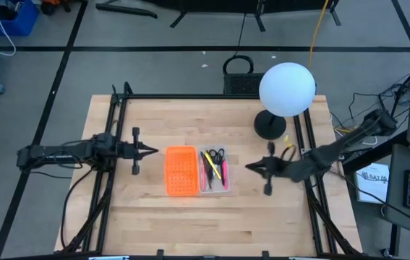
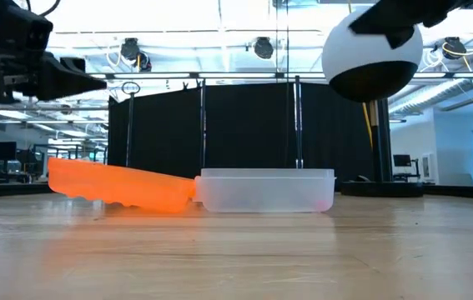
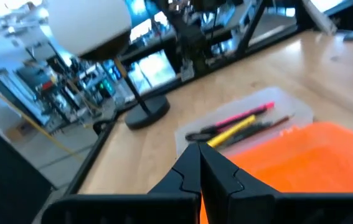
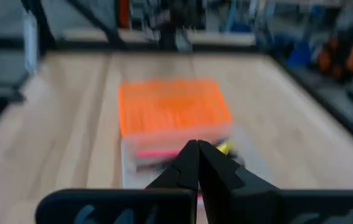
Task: Pick & place school supplies into a supply box
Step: Return to Home Position
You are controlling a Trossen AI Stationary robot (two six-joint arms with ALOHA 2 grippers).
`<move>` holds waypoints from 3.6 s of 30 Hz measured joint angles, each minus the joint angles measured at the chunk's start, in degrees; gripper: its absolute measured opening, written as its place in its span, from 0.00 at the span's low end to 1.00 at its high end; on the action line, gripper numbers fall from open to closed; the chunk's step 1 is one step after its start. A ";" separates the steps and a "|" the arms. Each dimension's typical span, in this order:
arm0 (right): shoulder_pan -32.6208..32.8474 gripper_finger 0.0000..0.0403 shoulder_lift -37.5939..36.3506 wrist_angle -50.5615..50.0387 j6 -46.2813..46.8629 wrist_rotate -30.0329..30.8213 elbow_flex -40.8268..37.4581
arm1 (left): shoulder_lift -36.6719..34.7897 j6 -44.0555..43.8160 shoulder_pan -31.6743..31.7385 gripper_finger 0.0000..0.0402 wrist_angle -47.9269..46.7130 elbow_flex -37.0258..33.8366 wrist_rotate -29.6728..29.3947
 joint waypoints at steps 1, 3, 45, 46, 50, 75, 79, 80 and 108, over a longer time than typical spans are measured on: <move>0.00 0.00 -2.99 2.27 -1.78 -0.09 -1.98 | -0.79 -0.05 -0.01 0.01 0.25 0.00 0.52; 0.00 0.00 -9.02 6.87 -5.14 -0.14 -6.13 | -2.45 -0.20 -0.01 0.01 0.53 0.00 1.41; -8.68 0.00 -56.52 -0.55 -15.44 -11.27 -32.06 | -5.68 -10.19 -1.69 0.00 -2.55 -0.02 3.99; -8.68 0.00 -56.54 -0.23 -16.06 -12.21 -32.18 | -5.72 -10.00 -1.94 0.00 -2.59 -0.02 3.53; -8.65 0.00 -56.52 3.57 -19.09 -17.44 -32.92 | -5.72 -8.57 -2.34 0.00 -2.82 -0.02 2.63; -26.65 0.00 -54.70 9.33 -9.97 -25.52 -37.49 | -5.72 -7.30 -2.39 0.00 -4.37 -0.31 7.03; -25.41 0.00 -54.70 10.72 -11.39 -25.52 -37.54 | -5.76 -6.40 -2.35 0.00 2.92 -2.67 5.18; -24.93 0.00 -54.68 11.63 -11.94 -25.51 -37.55 | -5.76 -6.32 -2.35 0.00 3.47 -2.67 4.52; -7.45 0.00 -55.23 15.28 -22.44 -12.31 -37.68 | -13.26 -9.88 -11.62 0.00 -3.13 -2.58 -2.03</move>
